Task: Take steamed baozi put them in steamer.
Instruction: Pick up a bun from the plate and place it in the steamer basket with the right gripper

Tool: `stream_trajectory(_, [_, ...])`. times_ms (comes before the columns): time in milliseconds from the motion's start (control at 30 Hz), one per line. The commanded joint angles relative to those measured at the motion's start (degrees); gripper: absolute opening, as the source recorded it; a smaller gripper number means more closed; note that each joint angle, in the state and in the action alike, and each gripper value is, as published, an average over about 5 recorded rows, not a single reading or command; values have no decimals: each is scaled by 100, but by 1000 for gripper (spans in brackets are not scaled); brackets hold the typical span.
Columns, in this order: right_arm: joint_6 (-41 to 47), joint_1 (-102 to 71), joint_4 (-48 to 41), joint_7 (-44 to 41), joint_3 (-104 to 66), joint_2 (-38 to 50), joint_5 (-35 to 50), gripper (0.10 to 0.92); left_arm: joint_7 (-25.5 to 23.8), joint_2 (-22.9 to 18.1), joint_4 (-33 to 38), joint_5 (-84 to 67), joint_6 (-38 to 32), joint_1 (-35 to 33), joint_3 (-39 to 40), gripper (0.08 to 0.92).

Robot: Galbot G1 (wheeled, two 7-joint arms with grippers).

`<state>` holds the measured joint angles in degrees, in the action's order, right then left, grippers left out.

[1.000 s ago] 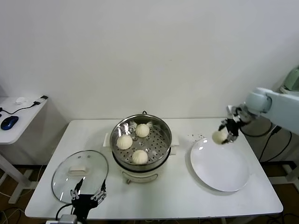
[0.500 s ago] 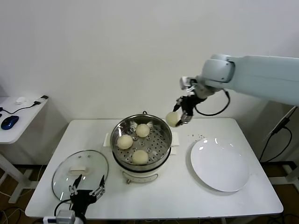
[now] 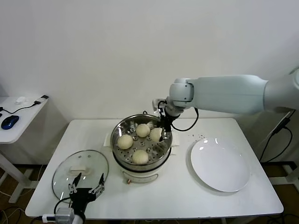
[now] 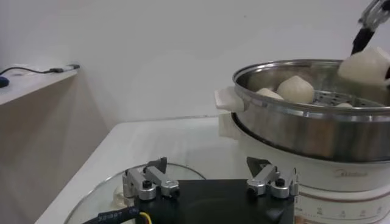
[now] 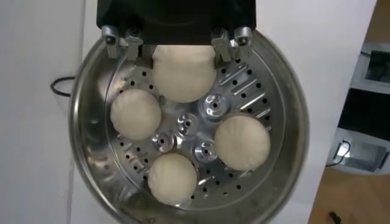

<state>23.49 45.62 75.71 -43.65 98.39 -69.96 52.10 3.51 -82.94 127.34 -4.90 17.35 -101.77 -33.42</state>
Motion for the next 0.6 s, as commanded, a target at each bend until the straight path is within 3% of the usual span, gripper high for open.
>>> stream_trajectory(33, [62, -641, -534, 136, -33, -400, -197, 670, -1, -7, 10, -16, 16, 25, -14, 823])
stream_trajectory(400, [-126, -682, -520, -5, -112, -328, -234, 672, 1, 21, -4, -20, -1, -28, 2, 823])
stream_trajectory(600, [-395, -478, -498, -363, -151, -191, -400, 777, 0, 18, 4, -18, 1, -33, 14, 823])
